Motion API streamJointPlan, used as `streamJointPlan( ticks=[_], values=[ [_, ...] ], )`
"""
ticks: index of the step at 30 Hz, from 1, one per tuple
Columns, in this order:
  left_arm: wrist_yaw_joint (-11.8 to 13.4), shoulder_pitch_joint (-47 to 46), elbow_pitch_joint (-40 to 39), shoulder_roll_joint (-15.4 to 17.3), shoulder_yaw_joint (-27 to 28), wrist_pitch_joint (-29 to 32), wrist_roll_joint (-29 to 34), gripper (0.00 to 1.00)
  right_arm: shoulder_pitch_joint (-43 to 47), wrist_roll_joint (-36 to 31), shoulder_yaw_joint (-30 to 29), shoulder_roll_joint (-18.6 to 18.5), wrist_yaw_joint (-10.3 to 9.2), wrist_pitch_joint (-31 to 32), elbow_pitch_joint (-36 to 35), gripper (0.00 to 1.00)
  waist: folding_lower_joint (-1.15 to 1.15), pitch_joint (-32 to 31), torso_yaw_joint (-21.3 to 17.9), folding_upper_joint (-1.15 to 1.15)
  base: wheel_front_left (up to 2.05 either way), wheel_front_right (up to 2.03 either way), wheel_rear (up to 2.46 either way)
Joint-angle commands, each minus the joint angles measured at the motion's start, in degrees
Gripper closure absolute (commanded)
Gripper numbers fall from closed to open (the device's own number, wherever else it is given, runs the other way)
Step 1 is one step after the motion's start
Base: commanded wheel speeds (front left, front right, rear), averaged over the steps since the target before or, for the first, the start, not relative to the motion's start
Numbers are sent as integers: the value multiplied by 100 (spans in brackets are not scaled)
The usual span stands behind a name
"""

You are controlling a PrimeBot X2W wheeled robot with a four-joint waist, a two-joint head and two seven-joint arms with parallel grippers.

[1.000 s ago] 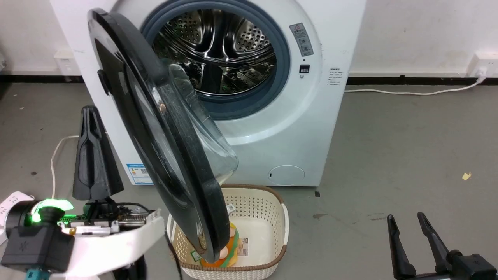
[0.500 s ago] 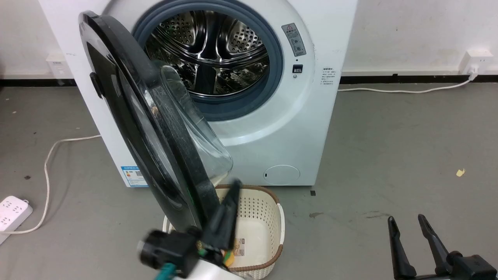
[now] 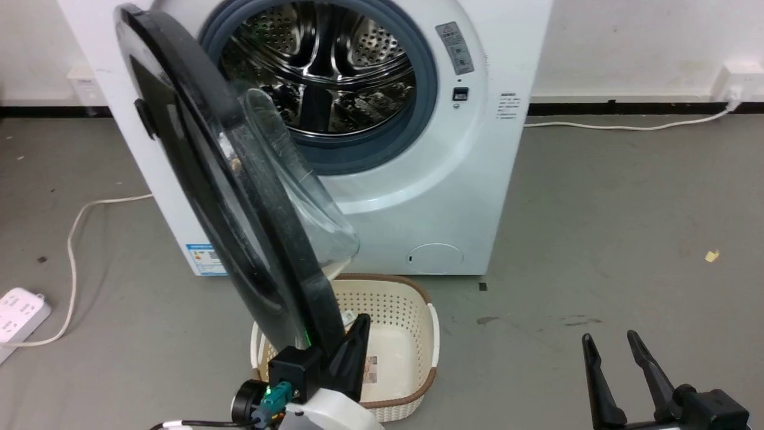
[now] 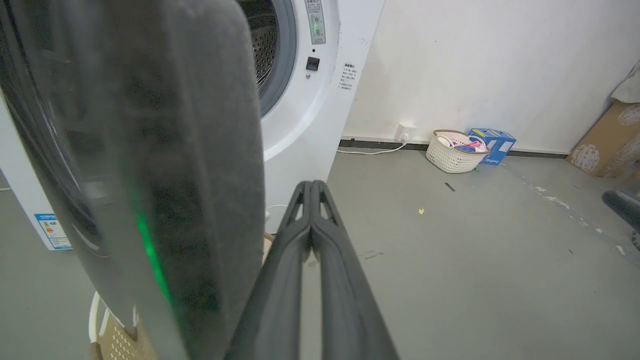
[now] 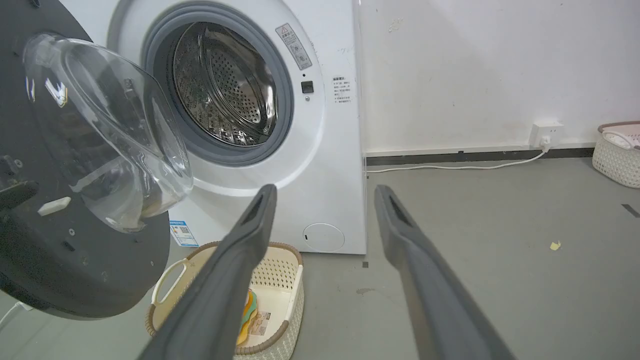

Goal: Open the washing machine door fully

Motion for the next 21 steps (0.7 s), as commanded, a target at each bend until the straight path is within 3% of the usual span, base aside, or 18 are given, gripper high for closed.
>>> streamJointPlan(
  ticks=[1, 8, 21],
  values=[
    [16, -79, 63, 39, 41, -55, 16, 100, -50, 38, 2, 24, 6, -26, 27, 0, 0, 1, 55, 0, 0, 0, 0],
    [-2, -29, 275, 114, 81, -159, -5, 100, -14, 81, 28, 24, 6, -26, 93, 0, 0, -114, 471, 0, 0, 0, 0],
    [161, 161, 163, 425, 439, -226, -158, 100, 42, 63, 144, 25, 6, -26, 155, 0, 0, -202, 1744, 0, 0, 0, 0]
  ],
)
